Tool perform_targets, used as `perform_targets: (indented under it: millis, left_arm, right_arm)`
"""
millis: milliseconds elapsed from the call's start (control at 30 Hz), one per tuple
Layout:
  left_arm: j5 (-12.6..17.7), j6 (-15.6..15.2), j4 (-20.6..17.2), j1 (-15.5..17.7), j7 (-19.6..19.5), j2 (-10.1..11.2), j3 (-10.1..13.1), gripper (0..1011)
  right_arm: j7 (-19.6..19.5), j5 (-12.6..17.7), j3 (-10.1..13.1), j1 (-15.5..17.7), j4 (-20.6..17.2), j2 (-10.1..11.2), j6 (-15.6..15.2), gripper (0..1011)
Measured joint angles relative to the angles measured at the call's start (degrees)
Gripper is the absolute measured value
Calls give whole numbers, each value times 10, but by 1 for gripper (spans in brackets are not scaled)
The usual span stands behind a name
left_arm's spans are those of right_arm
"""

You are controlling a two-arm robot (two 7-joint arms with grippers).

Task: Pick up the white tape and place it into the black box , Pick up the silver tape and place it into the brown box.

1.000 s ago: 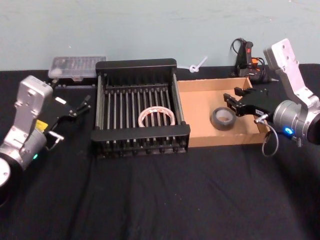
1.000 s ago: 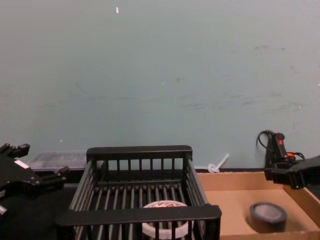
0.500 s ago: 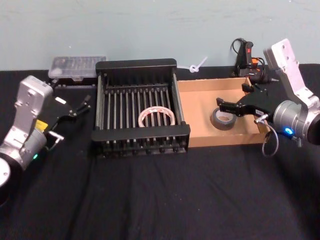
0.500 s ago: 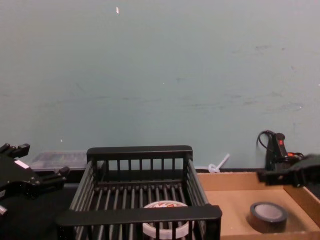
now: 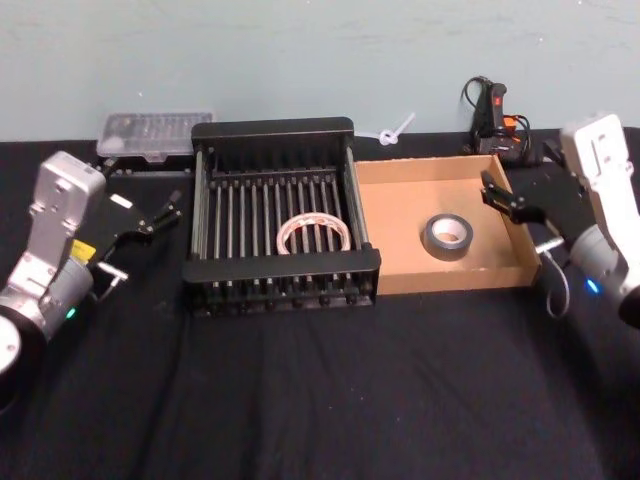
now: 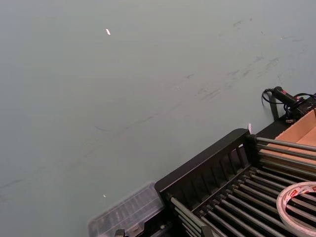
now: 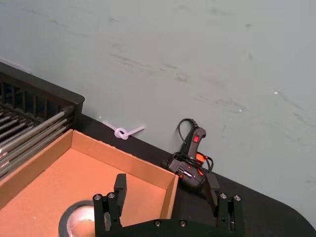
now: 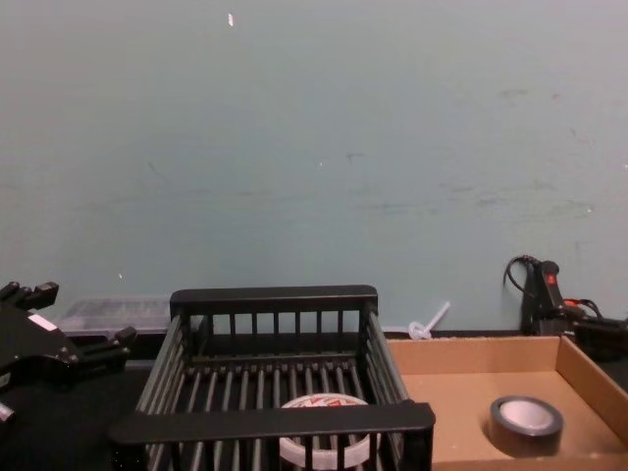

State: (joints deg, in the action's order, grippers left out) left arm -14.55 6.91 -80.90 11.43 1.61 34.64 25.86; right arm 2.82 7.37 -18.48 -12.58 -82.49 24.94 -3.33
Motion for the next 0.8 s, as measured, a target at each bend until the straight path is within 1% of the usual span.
perform_targets:
  millis: [33, 67, 167, 267, 433, 567, 800]
  left_arm:
    - [0, 0, 0, 0, 0, 0, 0, 1001]
    - [0, 0, 0, 0, 0, 0, 0, 1001]
    - [0, 0, 0, 0, 0, 0, 0, 1002]
    - [0, 0, 0, 0, 0, 0, 0, 1001]
    - [0, 0, 0, 0, 0, 0, 0, 1001]
    - [0, 0, 0, 0, 0, 0, 0, 1001]
    - [0, 0, 0, 0, 0, 0, 0, 1002]
  right_arm:
    - [-2, -2, 1, 4, 0, 0, 6, 1003]
    - [-5, -7, 4, 11, 0, -1, 19, 1002]
    - [-7, -12, 9, 25, 0, -2, 37, 1003]
    - [-7, -13, 13, 36, 1, -5, 44, 1003]
    - [-6, -14, 22, 46, 2, -10, 44, 1002]
    - [-5, -11, 33, 50, 2, -15, 39, 1003]
    - [-5, -11, 31, 50, 2, -14, 39, 1002]
